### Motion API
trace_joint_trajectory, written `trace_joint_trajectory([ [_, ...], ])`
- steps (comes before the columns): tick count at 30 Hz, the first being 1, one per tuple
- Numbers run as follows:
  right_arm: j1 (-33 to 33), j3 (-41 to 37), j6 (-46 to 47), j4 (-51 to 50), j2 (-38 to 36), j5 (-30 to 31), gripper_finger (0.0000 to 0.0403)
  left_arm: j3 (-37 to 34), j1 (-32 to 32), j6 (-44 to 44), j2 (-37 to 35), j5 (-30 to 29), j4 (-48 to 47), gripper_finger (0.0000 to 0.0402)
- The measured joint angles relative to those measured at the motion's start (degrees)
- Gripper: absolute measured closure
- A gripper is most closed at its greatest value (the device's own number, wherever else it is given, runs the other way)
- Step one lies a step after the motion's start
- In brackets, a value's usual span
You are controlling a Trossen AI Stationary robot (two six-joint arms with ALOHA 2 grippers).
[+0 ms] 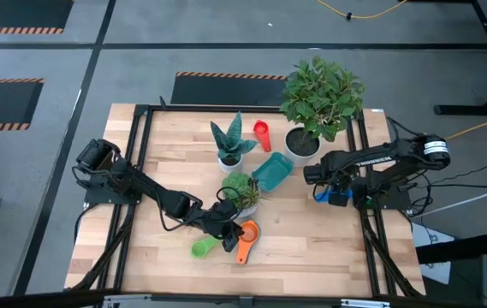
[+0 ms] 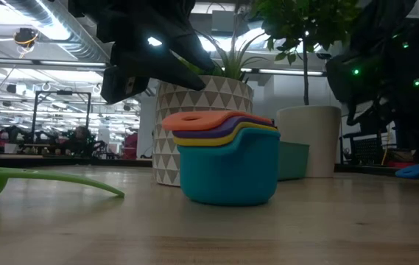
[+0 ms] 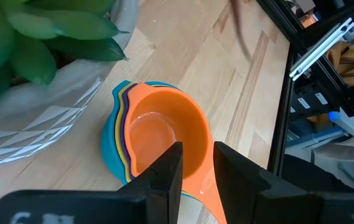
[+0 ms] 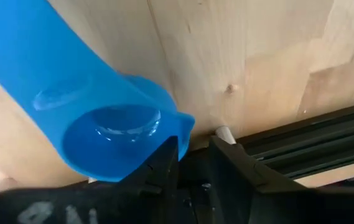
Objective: Nest measuring cups in basket
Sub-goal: Stack the blue measuring cup on top of the orange measuring cup
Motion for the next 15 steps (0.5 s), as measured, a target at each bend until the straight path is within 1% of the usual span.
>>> trace_joint_trajectory([
  [7,0.0,0.0,0.0,2.7,2.3,0.0,0.0308,0.0,0.0,0.0,0.0,0.0,0.0,0.0319],
  [15,0.0,0.0,0.1,2.8,4.0,0.0,0.0308,0.0,0.0,0.0,0.0,0.0,0.0,0.0319],
])
